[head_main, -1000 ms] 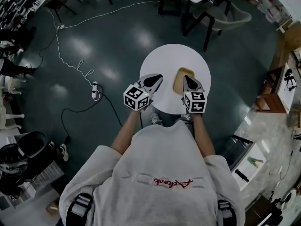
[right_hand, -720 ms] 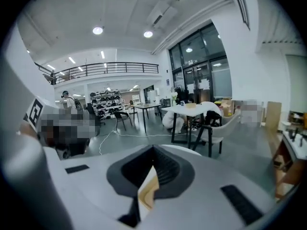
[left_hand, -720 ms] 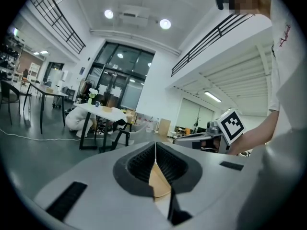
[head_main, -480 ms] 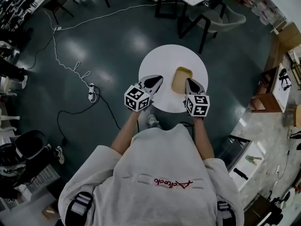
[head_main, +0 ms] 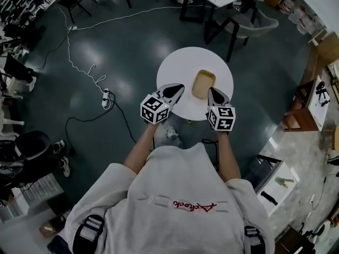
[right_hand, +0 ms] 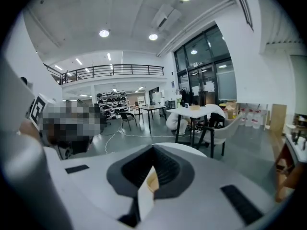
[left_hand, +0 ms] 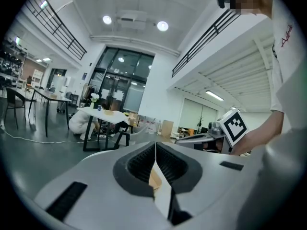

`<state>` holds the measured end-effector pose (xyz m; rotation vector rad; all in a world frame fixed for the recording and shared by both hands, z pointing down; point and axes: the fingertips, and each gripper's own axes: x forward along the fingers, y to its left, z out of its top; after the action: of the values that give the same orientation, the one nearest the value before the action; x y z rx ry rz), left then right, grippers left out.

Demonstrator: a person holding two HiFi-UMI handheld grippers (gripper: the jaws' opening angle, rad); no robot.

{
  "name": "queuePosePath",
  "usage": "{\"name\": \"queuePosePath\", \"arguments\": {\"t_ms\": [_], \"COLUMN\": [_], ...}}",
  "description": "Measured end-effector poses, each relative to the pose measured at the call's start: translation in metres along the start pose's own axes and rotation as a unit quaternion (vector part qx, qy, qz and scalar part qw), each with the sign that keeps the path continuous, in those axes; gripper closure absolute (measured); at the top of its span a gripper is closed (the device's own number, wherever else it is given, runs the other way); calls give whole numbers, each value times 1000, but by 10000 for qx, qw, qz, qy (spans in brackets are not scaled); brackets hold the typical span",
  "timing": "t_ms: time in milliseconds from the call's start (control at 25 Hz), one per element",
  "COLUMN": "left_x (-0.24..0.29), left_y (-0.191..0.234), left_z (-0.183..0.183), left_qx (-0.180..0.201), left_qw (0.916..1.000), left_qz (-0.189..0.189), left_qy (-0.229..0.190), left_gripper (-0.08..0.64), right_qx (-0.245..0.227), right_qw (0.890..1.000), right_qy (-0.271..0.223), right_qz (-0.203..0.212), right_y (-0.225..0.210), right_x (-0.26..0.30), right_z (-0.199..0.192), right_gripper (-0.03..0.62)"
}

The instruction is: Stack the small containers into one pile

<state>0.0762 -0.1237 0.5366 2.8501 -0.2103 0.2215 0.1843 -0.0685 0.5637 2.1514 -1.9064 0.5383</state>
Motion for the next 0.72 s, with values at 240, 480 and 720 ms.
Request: {"name": "queuePosePath", "arguments": {"t_ms": [240, 480, 720], "left_x": [-17, -22, -23], "left_y": [-25, -42, -46], "left_z": [-7, -6, -8], "left_qx": [24, 53, 66], "left_qw": [10000, 10000, 9999], "left_qz": [83, 34, 17], "left_qy": [-47, -70, -103], "left_gripper": [541, 541, 541], "right_qx": [93, 121, 167], "right_qw": [9999, 9997, 9996], "right_qy": [-115, -156, -195], "right_qz": [-86, -114, -121], "right_y": [2, 2, 3], "right_x": [-28, -45, -49], "right_z": [-9, -15, -17], "right_gripper": [572, 572, 572]}}
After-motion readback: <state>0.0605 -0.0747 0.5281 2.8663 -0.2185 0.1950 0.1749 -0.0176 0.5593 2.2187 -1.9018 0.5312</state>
